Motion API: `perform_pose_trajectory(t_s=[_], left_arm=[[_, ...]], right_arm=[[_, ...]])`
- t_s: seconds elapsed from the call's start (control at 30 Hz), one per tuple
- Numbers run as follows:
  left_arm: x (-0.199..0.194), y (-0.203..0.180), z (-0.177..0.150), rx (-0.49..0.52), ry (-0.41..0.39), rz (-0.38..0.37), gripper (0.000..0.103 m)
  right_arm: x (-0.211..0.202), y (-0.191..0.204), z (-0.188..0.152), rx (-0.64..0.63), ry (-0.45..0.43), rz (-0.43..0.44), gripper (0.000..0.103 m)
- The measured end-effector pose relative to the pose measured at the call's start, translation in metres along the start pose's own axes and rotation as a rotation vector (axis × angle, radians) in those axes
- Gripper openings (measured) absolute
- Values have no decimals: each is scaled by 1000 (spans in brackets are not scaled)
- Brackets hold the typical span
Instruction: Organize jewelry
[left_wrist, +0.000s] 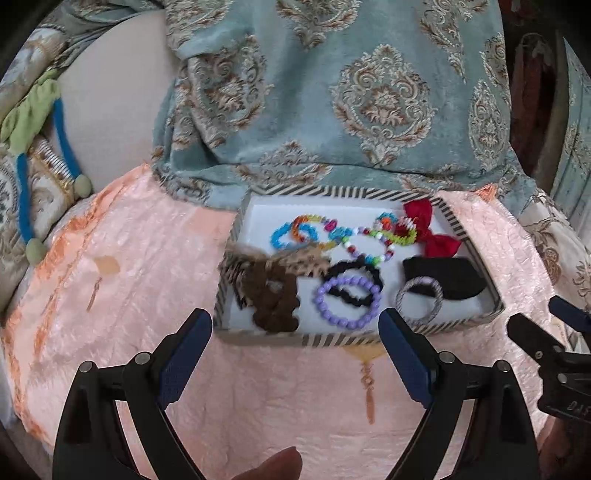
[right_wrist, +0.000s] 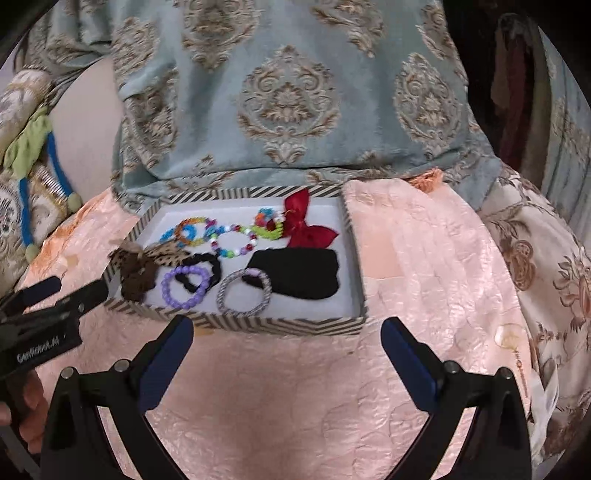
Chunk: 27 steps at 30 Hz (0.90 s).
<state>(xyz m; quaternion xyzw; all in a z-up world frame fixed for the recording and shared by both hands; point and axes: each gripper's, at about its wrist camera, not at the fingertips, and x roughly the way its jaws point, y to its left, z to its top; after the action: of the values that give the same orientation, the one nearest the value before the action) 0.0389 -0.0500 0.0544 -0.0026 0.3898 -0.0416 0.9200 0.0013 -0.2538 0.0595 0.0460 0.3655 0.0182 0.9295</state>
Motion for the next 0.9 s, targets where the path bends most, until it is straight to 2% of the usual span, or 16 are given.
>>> perform_pose_trajectory(t_s=[0.13, 0.23, 0.3, 0.33, 0.4, 0.47, 0.6, 0.9], left_arm=[[-9, -4, 28, 13, -25, 11, 79], [-2, -7, 24, 31, -35, 16, 79], [12, -5, 14, 20, -1, 11, 79], [24, -4, 6, 5, 44, 5, 79], [36, -6, -1, -7, 96, 1, 79], [34, -13, -3, 16, 83, -7, 79], [28, -21, -3, 46, 38, 0, 79], [26, -14, -3, 30, 33, 1, 79]], right_arm=[[-1, 0, 22, -16, 12, -24, 103], [0, 10, 30, -91, -6, -48, 103], [1, 8, 25, -71, -33, -37, 103], [3, 5, 22, -55, -37, -35, 103], [11, 1, 17, -25, -18, -13, 103], [19, -1, 15, -16, 25, 18, 103], [15, 5, 15, -50, -8, 7, 103], [9, 14, 12, -100, -34, -4, 103]])
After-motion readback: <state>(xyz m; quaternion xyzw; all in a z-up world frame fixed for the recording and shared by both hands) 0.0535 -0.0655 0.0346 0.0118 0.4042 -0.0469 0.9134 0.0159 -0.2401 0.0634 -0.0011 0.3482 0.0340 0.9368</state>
